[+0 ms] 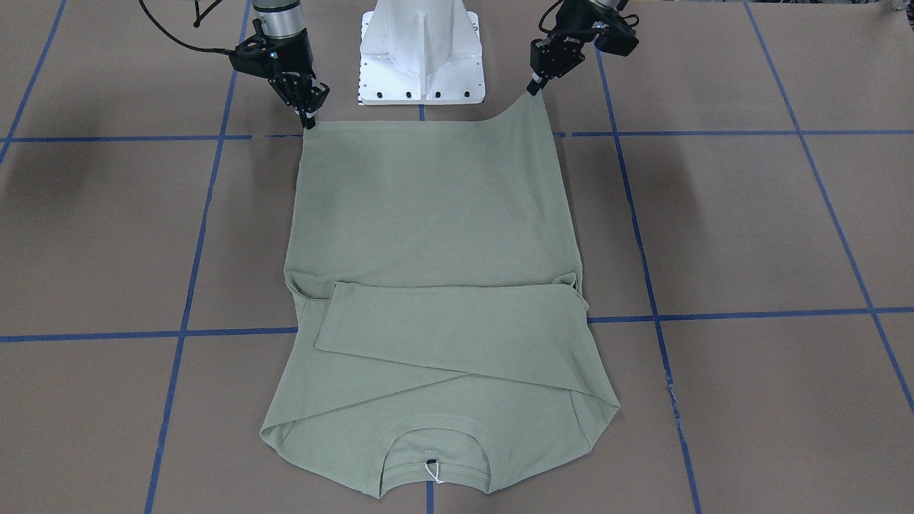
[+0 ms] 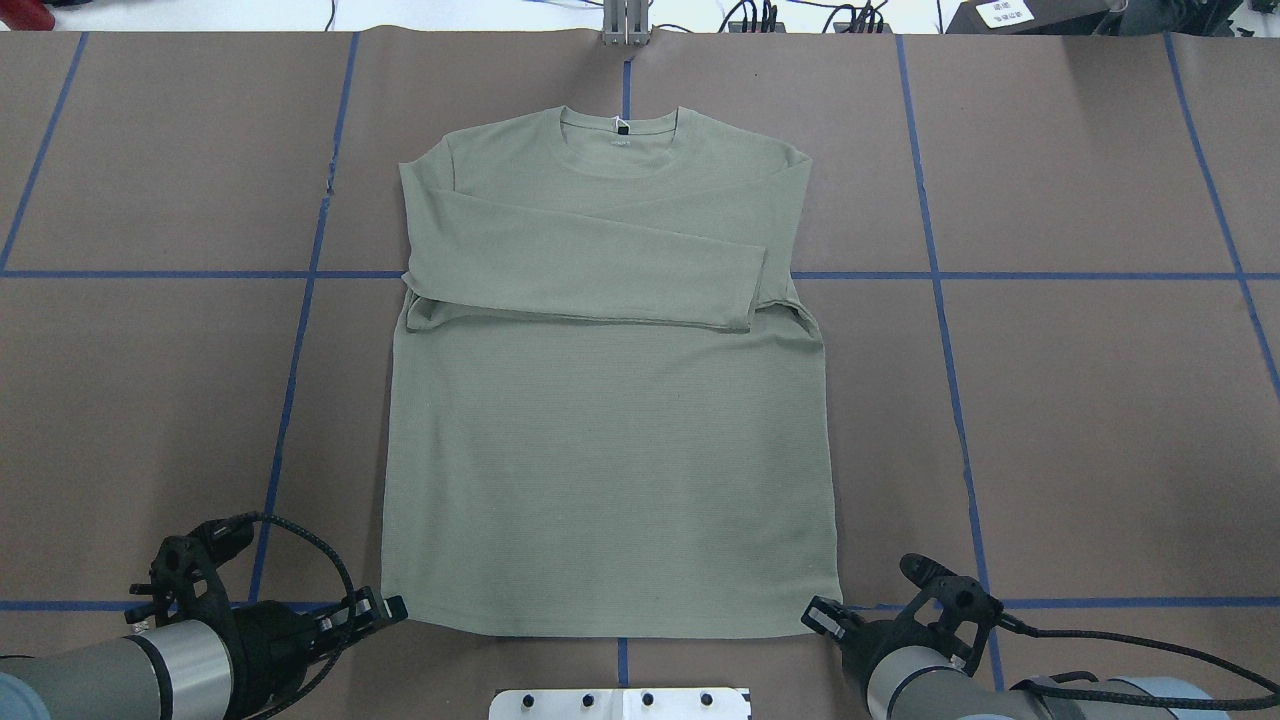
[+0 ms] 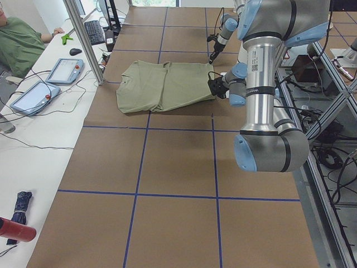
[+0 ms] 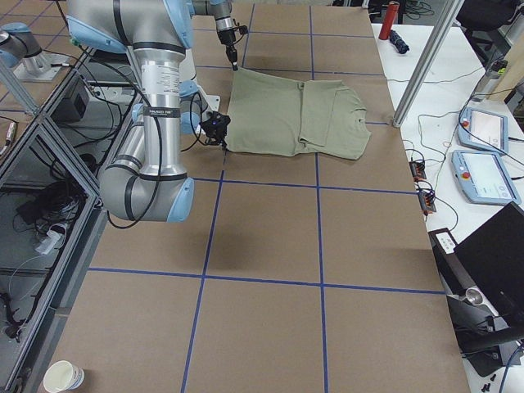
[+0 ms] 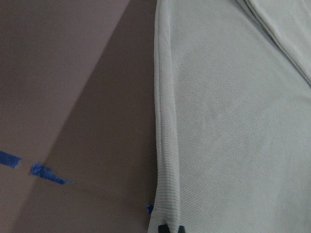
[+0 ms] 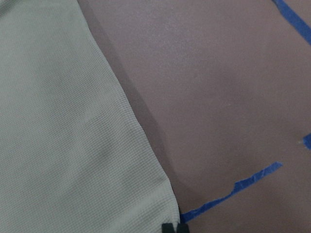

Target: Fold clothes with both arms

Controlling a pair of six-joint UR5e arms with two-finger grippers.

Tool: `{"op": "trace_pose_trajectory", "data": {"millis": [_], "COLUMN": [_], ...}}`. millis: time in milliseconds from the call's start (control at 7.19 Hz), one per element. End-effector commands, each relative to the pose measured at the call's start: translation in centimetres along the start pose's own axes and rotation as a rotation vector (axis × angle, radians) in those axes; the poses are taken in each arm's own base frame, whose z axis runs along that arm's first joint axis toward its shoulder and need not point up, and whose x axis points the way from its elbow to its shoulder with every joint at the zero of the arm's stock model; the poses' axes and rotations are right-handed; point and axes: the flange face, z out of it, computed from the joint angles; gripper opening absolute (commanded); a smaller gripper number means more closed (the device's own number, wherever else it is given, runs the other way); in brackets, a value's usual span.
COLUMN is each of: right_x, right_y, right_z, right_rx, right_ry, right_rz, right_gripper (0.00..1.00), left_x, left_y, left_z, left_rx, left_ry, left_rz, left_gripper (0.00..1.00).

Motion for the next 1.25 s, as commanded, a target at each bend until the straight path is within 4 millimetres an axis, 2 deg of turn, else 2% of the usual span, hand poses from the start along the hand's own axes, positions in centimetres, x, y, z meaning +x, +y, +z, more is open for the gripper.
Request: {"op": "trace_pose_trajectory", "data": {"millis": [0,139,278,417,556,695,835,974,1113], "right_x": [-1.8,-2.0,-3.1,-5.8,-9.0,-11.7,-14.1,-16.6,-18.8], "right_y": [-2.6,-5.0,-8.0,-10.8,-12.2,-13.7,-16.9,-20.5,-22.8], "right_z": [-9.1,-14.7,-19.7,-22.2,-21.6,-18.9,-16.7,-13.1,-9.3], "right_rx": [-0.098,-0.154,-0.239,-0.292,-0.256,-0.202,-0.136,-0.108,-0.104], "right_ry": [0.057,0.086,0.091,0.078,0.061,0.087,0.107,0.124,0.096], "right_rz": [-0.062,-0.076,-0.068,-0.106,-0.208,-0.253,-0.334,-0.364,-0.334], "right_gripper": [0.0,0.0,0.0,0.0,0.0,0.0,0.0,0.0,0.0], "left_x": [3.5,6.5,8.7,11.4,13.6,14.6,15.8,15.9,17.7], "left_y": [0.5,-0.9,-2.3,-4.1,-5.4,-6.8,-10.7,-14.8,-18.8], "left_z": [-5.2,-10.5,-16.4,-18.4,-15.8,-12.3,-10.3,-9.5,-5.7], "left_rx": [-0.138,-0.205,-0.264,-0.285,-0.241,-0.208,-0.126,-0.05,-0.004], "left_ry": [-0.068,-0.066,-0.079,-0.04,-0.043,-0.065,-0.07,-0.092,-0.132], "left_rz": [-0.011,-0.035,-0.055,0.004,0.079,0.131,0.226,0.322,0.328], "left_gripper": [0.0,0.0,0.0,0.0,0.0,0.0,0.0,0.0,0.0]}}
